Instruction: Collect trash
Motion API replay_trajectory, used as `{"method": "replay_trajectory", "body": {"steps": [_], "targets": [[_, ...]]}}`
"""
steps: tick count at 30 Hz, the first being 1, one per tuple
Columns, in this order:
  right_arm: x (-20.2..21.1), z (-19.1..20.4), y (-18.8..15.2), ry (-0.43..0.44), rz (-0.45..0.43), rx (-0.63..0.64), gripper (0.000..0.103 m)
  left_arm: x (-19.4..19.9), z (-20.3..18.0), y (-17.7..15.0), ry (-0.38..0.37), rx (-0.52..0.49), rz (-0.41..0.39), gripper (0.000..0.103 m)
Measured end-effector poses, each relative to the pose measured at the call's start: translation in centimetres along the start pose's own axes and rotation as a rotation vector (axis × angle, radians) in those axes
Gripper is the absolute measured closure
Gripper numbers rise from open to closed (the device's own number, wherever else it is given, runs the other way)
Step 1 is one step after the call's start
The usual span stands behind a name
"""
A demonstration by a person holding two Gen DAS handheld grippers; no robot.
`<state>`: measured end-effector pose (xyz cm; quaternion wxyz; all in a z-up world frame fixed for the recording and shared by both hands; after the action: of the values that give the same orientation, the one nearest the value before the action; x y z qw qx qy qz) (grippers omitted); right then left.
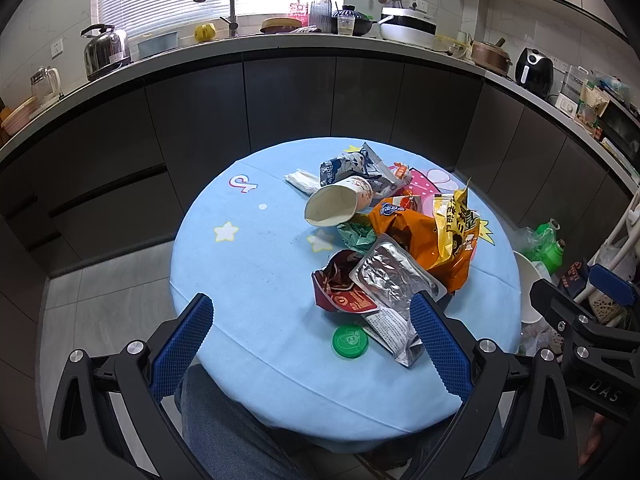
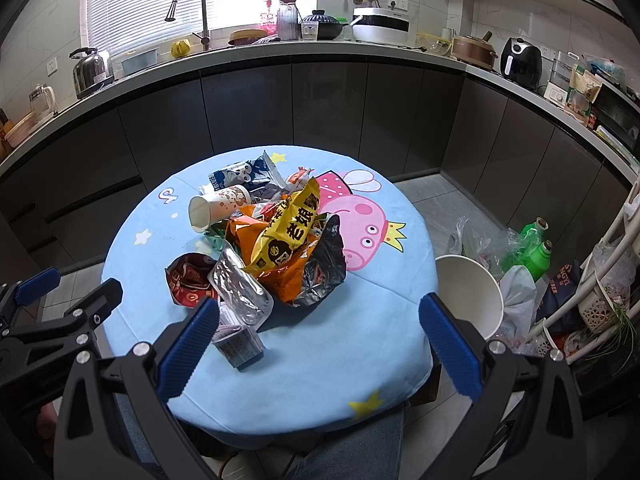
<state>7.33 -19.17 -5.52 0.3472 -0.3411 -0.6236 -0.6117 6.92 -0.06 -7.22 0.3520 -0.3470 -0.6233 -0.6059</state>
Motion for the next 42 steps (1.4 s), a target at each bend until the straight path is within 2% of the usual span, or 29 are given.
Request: {"method": "replay_trajectory", "body": {"steps": [32,42], "targets": [[0.0,-0.1,-0.1,0.003,0.001,-0.002,0.003,0.9,-1.2,0.6,-0.001,0.000,0.001,0.009],[0.0,-0.1,-0.1,0.004,0.000,-0.004,0.003,1.1,-0.5,0.3,-0.008,-0.002,-0.004,0.009]]}}
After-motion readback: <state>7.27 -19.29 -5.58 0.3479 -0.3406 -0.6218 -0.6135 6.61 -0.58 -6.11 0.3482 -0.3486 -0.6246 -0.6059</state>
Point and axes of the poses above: each gripper's, at about its wrist camera, not at the fingertips, and x roughly against the way its jaws point, z to its left, y to its top, the point moved 10 cm from there along -x, roughly the way its jaws point, and after that the axes turned 13 degrees about z, right-handed, at the moved point
